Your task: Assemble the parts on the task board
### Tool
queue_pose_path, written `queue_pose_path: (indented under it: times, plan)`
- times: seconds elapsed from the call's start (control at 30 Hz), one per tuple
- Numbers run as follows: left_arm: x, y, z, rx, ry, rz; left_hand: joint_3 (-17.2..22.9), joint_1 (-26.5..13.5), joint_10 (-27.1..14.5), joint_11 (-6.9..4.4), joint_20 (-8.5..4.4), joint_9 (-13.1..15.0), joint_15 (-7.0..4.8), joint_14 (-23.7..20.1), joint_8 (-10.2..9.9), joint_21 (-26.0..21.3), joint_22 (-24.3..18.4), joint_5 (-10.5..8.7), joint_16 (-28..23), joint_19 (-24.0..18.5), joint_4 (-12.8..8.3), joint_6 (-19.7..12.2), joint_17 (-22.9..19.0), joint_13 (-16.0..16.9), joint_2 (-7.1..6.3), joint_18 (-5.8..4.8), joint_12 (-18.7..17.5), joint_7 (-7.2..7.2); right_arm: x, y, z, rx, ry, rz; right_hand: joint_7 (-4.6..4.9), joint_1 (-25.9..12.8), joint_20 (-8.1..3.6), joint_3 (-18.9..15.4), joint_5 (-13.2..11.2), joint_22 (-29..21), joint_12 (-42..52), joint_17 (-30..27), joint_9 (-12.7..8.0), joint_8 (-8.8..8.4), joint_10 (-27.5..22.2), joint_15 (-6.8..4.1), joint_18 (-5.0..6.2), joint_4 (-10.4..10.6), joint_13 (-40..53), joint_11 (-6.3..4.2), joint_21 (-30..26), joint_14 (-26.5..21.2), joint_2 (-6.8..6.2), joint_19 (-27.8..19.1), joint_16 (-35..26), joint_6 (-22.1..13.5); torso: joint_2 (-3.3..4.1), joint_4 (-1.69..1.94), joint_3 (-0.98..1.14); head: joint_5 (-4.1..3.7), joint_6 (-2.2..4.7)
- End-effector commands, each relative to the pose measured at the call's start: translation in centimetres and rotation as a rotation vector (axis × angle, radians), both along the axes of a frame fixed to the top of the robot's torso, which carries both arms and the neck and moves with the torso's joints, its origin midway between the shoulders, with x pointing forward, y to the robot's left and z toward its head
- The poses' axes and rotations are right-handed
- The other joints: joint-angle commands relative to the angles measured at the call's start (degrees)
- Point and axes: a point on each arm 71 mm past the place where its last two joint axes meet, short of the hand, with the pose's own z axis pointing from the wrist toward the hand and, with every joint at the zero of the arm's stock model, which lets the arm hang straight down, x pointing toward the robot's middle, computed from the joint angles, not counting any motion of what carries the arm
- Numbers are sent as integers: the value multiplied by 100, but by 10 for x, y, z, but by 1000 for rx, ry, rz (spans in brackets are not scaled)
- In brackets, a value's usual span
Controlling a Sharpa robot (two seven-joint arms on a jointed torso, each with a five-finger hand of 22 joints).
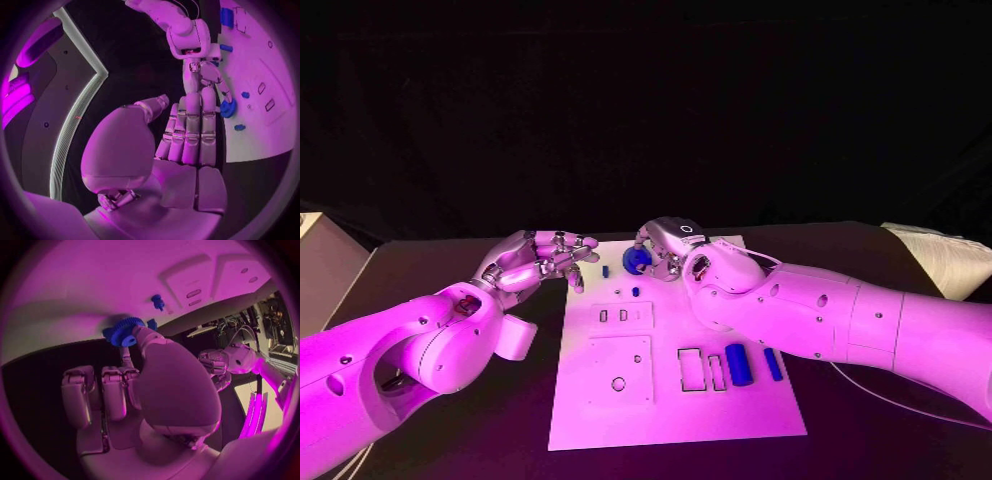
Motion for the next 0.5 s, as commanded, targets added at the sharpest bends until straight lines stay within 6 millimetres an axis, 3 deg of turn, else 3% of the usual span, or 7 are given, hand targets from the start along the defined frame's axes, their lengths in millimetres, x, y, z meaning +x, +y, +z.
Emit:
queue_pose_path:
  times: [0.03, 0.5]
  plan:
    - [-1, -2, 1, -1, -5, -24, 24, -20, -18, 5, -4, 5, -1, -57, -20, 29, 5, -3, 32, -39, 1, -44, 5, 9, 37, 76, -36, -10, -1, 2, -6, -23, 11, 12, -70, -15, -37, 27, 19, 1509, 12, 1510, 66, 21, 600, -6, -39, -10, 1508, -11, 13, 597, 20, 600, 24, 82, 4, -7, 6, 19, -8]
    - [-1, -2, 1, 1, -4, -26, 24, -20, -18, 5, -4, 5, -1, -57, -20, 29, 5, -3, 32, -39, 1, -44, 5, 9, 37, 76, -36, -10, 0, 1, -10, -33, 23, 10, -59, -41, -29, 44, 17, 1509, 12, 1510, 65, 10, 600, 4, -39, -15, 1508, 0, 13, 597, -17, 600, 24, 71, 6, -8, 12, 28, -20]
